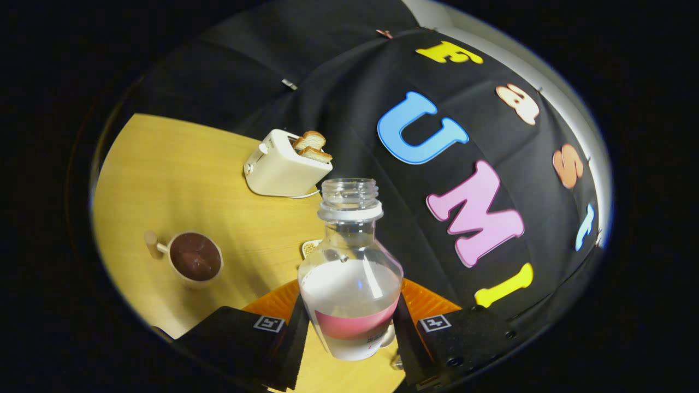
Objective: Take the bottle from table, then pour the juice into the cup, finally place the bottle on the coaster
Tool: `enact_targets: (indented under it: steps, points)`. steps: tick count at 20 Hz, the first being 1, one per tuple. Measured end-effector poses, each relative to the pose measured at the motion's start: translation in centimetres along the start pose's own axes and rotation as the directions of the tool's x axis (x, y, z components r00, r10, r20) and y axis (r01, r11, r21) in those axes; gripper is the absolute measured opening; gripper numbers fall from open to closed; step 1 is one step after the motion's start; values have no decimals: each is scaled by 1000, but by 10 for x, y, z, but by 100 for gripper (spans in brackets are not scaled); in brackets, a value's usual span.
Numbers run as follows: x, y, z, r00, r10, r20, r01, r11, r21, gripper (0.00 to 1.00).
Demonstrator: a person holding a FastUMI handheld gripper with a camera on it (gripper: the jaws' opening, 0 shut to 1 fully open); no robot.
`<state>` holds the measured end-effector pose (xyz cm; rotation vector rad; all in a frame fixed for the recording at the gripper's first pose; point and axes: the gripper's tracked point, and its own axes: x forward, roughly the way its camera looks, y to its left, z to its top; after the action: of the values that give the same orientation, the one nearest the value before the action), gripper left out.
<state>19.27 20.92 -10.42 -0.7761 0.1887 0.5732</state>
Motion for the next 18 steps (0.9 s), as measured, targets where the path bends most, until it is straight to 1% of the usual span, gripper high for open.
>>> enact_targets:
  steps: [2,3,5,7,9,11,14,16,17,18]
  points:
    - [5,-3,-20,1000,21,-21,-18,988,156,74]
    - [5,-5,-31,999,29,-38,-20,971,237,74]
    - [7,-8,-40,999,27,-37,-10,920,392,74]
    - [11,-17,-50,1000,-12,-23,22,872,489,74]
    - [17,-22,-63,998,-52,-23,56,832,552,74]
    - [25,-19,-73,998,-65,-13,60,795,604,74]
    - [34,-11,-80,997,-73,24,39,756,653,74]
    - [41,-3,-77,994,-76,83,-2,720,694,74]
    - [45,-3,-78,991,-91,103,-9,704,711,74]
    - [51,-4,-80,987,-115,116,-3,696,718,74]
